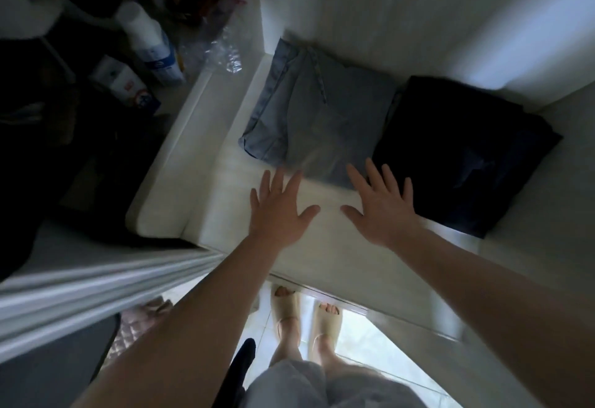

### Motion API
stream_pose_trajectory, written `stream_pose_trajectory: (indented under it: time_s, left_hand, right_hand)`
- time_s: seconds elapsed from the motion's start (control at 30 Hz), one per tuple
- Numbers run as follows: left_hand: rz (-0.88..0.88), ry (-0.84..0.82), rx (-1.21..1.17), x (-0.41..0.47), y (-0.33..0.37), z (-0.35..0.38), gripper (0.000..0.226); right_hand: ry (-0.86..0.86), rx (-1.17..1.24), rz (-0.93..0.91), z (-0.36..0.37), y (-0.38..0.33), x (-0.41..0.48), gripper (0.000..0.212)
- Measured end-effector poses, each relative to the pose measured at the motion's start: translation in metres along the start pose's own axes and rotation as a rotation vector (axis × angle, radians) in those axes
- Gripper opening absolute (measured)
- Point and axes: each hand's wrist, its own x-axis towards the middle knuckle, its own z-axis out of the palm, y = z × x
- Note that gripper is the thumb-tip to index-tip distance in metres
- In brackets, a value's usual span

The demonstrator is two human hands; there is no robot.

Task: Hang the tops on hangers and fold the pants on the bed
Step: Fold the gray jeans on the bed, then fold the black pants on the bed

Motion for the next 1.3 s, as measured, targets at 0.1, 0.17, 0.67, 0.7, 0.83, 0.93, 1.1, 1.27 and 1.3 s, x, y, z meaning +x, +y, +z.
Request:
stream_pose_trajectory:
  time_s: [0.1, 0.17, 0.67, 0.7, 0.83, 0.93, 1.1, 1.27, 1.3]
  left_hand:
    - [-0.024, 0.039, 0.037, -0.04, 0.012, -0.023, 0.075]
    - [-0.066, 0.076, 0.04, -0.062, 0.019, -0.039, 0.076]
    - [-0.355, 0.56, -0.04, -0.313, 0.045, -0.045, 0.066]
    - [-0.353, 0.613, -0.052, -0.333, 0.047, -0.04, 0.063]
    - [-0.411, 0.738, -0.062, -0.41, 0.055, -0.016, 0.053]
    - [-0.521, 0.779, -0.037, -0.463, 0.052, -0.002, 0.052]
    - [-0.725, 0.85, -0.027, -0.539, 0.035, 0.014, 0.049]
    - [-0.923, 0.883, -0.127, -0.598, 0.009, 0.027, 0.048]
    - [-0.904, 0.896, -0.147, -0.608, 0.003, 0.03, 0.049]
  right_hand:
    - [0.017, -0.037, -0.057, -0.01, -0.009, -0.04, 0.076]
    - [0.042, -0.011, -0.074, -0.018, -0.015, -0.06, 0.075]
    - [0.054, 0.197, -0.432, -0.019, -0.083, -0.214, 0.071]
    - [0.061, 0.234, -0.465, -0.017, -0.088, -0.227, 0.071]
    - [0.122, 0.307, -0.64, -0.015, -0.104, -0.281, 0.068]
    - [0.124, 0.342, -0.758, -0.019, -0.118, -0.315, 0.065]
    - [0.159, 0.285, -0.987, -0.023, -0.158, -0.356, 0.061]
    - [-0.037, 0.163, -1.121, -0.006, -0.205, -0.4, 0.044]
    - [-0.062, 0.129, -1.163, -0.002, -0.213, -0.41, 0.042]
